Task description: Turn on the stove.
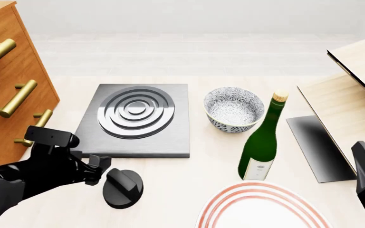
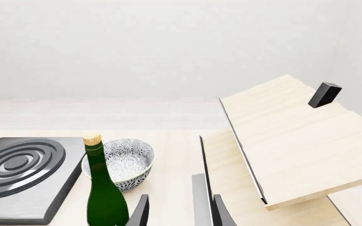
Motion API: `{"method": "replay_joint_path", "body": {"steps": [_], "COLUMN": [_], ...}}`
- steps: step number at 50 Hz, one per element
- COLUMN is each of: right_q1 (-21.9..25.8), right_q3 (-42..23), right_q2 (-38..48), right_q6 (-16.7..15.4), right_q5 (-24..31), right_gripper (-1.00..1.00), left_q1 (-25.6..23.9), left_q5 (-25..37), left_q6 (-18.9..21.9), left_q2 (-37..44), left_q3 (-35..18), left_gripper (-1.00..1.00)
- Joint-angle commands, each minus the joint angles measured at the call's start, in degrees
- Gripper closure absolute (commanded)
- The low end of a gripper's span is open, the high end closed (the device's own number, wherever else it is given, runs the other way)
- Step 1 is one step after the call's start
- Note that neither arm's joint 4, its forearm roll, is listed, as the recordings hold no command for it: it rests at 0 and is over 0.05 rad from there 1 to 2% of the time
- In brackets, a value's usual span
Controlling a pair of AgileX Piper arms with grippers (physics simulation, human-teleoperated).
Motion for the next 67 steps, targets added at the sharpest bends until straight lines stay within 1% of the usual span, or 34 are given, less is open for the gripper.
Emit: {"method": "replay_joint_path", "body": {"steps": [1,9,15,17,19,21,24,25,29,33,34,36,38,43,44,47,53,54,55,57,60,62,63,64,66,67], "right_q1": [0.0,0.0,0.0,0.0,0.0,0.0,0.0,0.0,0.0,0.0,0.0,0.0,0.0,0.0,0.0,0.0,0.0,0.0,0.0,0.0,0.0,0.0,0.0,0.0,0.0,0.0], "right_q3": [0.0,0.0,0.0,0.0,0.0,0.0,0.0,0.0,0.0,0.0,0.0,0.0,0.0,0.0,0.0,0.0,0.0,0.0,0.0,0.0,0.0,0.0,0.0,0.0,0.0,0.0], "right_q2": [0.0,0.0,0.0,0.0,0.0,0.0,0.0,0.0,0.0,0.0,0.0,0.0,0.0,0.0,0.0,0.0,0.0,0.0,0.0,0.0,0.0,0.0,0.0,0.0,0.0,0.0], "right_q6": [0.0,0.0,0.0,0.0,0.0,0.0,0.0,0.0,0.0,0.0,0.0,0.0,0.0,0.0,0.0,0.0,0.0,0.0,0.0,0.0,0.0,0.0,0.0,0.0,0.0,0.0], "right_q5": [0.0,0.0,0.0,0.0,0.0,0.0,0.0,0.0,0.0,0.0,0.0,0.0,0.0,0.0,0.0,0.0,0.0,0.0,0.0,0.0,0.0,0.0,0.0,0.0,0.0,0.0], "right_gripper": [-1.0,-1.0,-1.0,-1.0,-1.0,-1.0,-1.0,-1.0,-1.0,-1.0,-1.0,-1.0,-1.0,-1.0,-1.0,-1.0,-1.0,-1.0,-1.0,-1.0,-1.0,-1.0,-1.0,-1.0,-1.0,-1.0], "left_q1": [1.0,1.8,1.4,1.1,0.4,-0.2,-0.7,-1.2,-1.5,-2.3,-2.7,-2.2,-1.9,-1.7,-1.4,-1.6,0.2,0.8,1.3,2.9,3.1,4.0,4.0,4.9,5.5,6.6], "left_q5": [4.8,7.9,9.4,9.9,10.7,11.3,11.8,12.3,12.4,12.6,12.4,11.5,11.3,11.3,11.4,11.3,10.7,8.8,7.6,5.4,4.8,4.5,4.5,4.0,3.1,1.7], "left_q6": [-0.2,-0.1,0.1,-0.8,-0.5,-1.9,-2.2,-3.0,-3.8,-4.6,-4.3,-4.2,-3.9,-5.4,-5.3,-5.8,-5.3,-6.7,-7.1,-6.7,-7.5,-6.7,-7.6,-6.7,-8.8,-8.1], "left_q2": [-7.1,-11.2,-14.3,-15.3,-17.1,-18.6,-19.6,-20.7,-22.3,-25.5,-26.5,-25.6,-27.1,-29.6,-31.5,-32.5,-38.7,-38.3,-39.0,-40.0,-43.4,-45.5,-48.3,-49.3,-51.8,-51.2], "left_q3": [0.9,0.3,0.3,0.1,-0.2,-0.4,-0.8,-1.0,-1.1,-1.3,-1.3,-1.1,-1.1,-1.2,-1.2,-1.0,-0.2,1.1,1.9,3.5,4.6,5.2,5.9,6.3,7.5,8.4], "left_gripper": [-1.0,-1.0,-1.0,-1.0,-1.0,-1.0,-1.0,-1.0,-1.0,-1.0,-1.0,-1.0,-1.0,-1.0,-1.0,-1.0,-1.0,-1.0,-1.0,-1.0,-1.0,-1.0,-1.0,-1.0,-1.0,-1.0]}}
